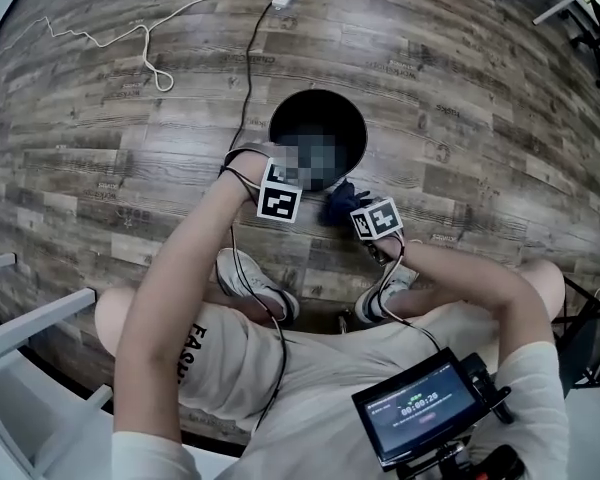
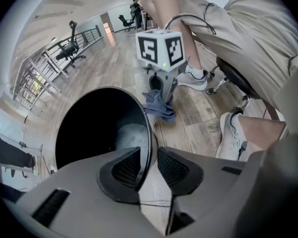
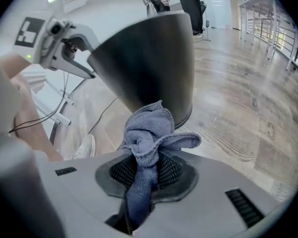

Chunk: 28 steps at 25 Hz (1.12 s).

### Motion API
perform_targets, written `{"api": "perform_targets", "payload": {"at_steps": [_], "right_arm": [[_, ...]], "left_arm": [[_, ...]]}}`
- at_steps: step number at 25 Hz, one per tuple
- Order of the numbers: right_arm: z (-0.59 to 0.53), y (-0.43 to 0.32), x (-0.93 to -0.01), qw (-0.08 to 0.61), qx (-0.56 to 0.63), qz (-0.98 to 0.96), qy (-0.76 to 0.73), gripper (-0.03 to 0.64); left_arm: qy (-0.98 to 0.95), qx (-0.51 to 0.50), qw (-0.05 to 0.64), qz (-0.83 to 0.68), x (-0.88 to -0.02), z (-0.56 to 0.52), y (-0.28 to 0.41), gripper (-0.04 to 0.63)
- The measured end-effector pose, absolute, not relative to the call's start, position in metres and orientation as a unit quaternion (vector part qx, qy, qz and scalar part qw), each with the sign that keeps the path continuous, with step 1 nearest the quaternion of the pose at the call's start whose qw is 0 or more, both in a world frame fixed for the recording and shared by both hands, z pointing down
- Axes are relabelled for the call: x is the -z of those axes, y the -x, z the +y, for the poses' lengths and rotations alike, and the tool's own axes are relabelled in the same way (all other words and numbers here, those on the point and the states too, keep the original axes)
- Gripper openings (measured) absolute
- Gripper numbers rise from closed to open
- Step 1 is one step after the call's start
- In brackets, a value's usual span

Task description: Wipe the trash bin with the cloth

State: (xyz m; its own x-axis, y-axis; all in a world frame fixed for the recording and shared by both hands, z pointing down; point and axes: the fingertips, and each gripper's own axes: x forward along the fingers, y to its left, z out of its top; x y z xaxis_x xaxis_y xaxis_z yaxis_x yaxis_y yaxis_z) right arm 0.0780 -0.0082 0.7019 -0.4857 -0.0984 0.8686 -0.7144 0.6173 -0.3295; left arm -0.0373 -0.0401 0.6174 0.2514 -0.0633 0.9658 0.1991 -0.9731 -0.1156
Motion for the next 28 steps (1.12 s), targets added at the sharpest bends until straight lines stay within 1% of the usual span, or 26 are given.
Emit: {"api": "perform_targets", "payload": {"at_steps": [2,3,7,13,20,28], "right_arm": [[0.001,-0.077,-0.678,0.427,-0.35,-0.796,-0.249,0.081],[0.004,-0.075,-0.666,0.42,-0.35,-0.8,-0.247,0.081],[0.002,-0.069,-0.623,0.378,-0.36,-0.814,-0.257,0.081],[-0.014,-0.058,-0.583,0.337,-0.341,-0.833,-0.275,0.081],[-0.033,-0.049,-0.602,0.354,-0.329,-0.828,-0.285,0.081],[-0.052,-0.05,-0.642,0.376,-0.325,-0.814,-0.3,0.081]], "left_arm": [[0.785,0.609,0.111,-0.038,-0.619,-0.043,0.041,0.104],[0.785,0.608,0.112,-0.038,-0.62,-0.043,0.042,0.087],[0.778,0.618,0.106,-0.048,-0.62,-0.041,0.041,0.072],[0.782,0.617,0.082,-0.041,-0.619,-0.037,0.033,0.069],[0.784,0.616,0.07,-0.033,-0.619,-0.032,0.02,0.06],[0.793,0.601,0.092,-0.044,-0.618,-0.028,0.01,0.038]]}}
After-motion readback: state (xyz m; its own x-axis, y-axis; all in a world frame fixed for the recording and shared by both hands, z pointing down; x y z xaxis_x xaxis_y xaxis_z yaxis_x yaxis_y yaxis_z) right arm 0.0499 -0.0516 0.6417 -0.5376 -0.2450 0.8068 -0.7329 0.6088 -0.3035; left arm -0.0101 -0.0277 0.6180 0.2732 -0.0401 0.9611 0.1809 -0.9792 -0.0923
